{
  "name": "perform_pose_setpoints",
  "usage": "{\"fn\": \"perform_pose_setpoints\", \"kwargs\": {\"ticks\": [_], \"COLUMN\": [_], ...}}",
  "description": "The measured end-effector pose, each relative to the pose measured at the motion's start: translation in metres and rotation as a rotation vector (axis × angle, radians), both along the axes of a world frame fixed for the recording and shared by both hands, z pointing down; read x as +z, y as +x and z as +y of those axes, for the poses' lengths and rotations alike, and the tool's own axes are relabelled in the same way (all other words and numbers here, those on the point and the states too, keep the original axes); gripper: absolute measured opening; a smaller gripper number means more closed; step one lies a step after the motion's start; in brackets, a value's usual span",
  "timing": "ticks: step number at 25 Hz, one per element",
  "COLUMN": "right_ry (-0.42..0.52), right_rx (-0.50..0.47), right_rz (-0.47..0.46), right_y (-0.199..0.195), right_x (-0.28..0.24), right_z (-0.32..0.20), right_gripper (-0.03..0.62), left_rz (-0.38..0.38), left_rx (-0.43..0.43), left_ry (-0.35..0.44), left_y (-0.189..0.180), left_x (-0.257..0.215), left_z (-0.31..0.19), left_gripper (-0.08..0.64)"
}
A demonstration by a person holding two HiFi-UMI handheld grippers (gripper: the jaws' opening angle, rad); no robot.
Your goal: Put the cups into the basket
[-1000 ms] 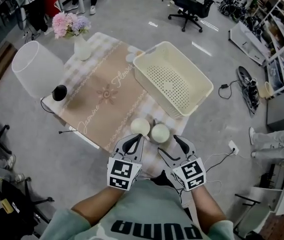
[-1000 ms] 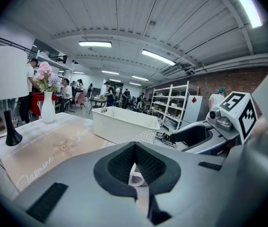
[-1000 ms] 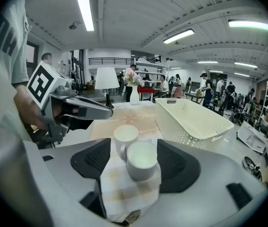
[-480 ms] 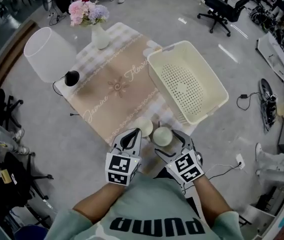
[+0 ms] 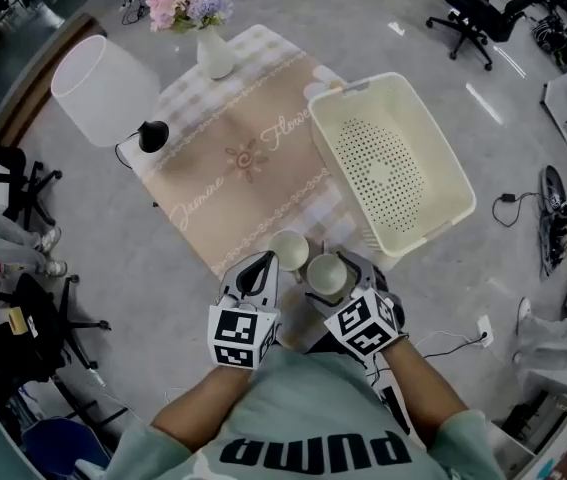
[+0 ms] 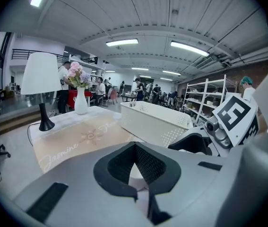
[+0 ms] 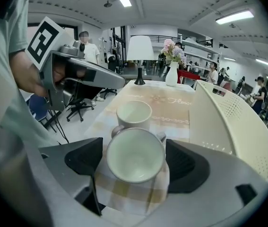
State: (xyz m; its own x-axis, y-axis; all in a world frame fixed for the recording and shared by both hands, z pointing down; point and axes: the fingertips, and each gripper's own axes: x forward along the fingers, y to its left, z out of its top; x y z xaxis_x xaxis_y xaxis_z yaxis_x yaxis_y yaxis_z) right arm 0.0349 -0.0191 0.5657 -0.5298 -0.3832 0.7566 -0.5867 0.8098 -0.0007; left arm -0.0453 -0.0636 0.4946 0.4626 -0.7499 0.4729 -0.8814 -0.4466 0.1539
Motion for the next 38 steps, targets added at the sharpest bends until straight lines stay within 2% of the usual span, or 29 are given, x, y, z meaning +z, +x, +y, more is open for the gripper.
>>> {"fn": "perform_pose_setpoints", "kwargs": {"ticks": [7, 13, 22, 32, 38], "right_ry": [-0.029, -0.035, -0.029, 0.020, 0.076], "right_rx": [-0.057, -0.086, -0.073, -0.022, 0.072], "right_rz": [0.083, 0.079, 0.097, -0.063, -0.069], "right_y": [0.000, -0.002, 0.001, 0.000, 0.026], "right_x": [0.023, 0.024, 0.018, -0.070, -0.119], "right_z": [-0.003, -0.004, 0.000, -0.001, -0.026], "right_gripper": [0.391, 0.391, 0.391, 0.391, 0.391], "left_rz": [0.023, 0.037, 0.037, 0.042, 0.046], "left_rx": [-0.054, -0.087, -0.072, -0.043, -0.031], "left_ry": [0.006, 0.005, 0.027, 0.060, 0.088], "left_y": [-0.009, -0.016, -0.013, -0.008, -0.002], "left_x": [0.005, 0.006, -0.003, -0.024, -0.042], "left_z": [0.001, 0.006, 0.009, 0.003, -0.011], "left_gripper": [0.002, 0.002, 0.002, 0.002, 0.002]}}
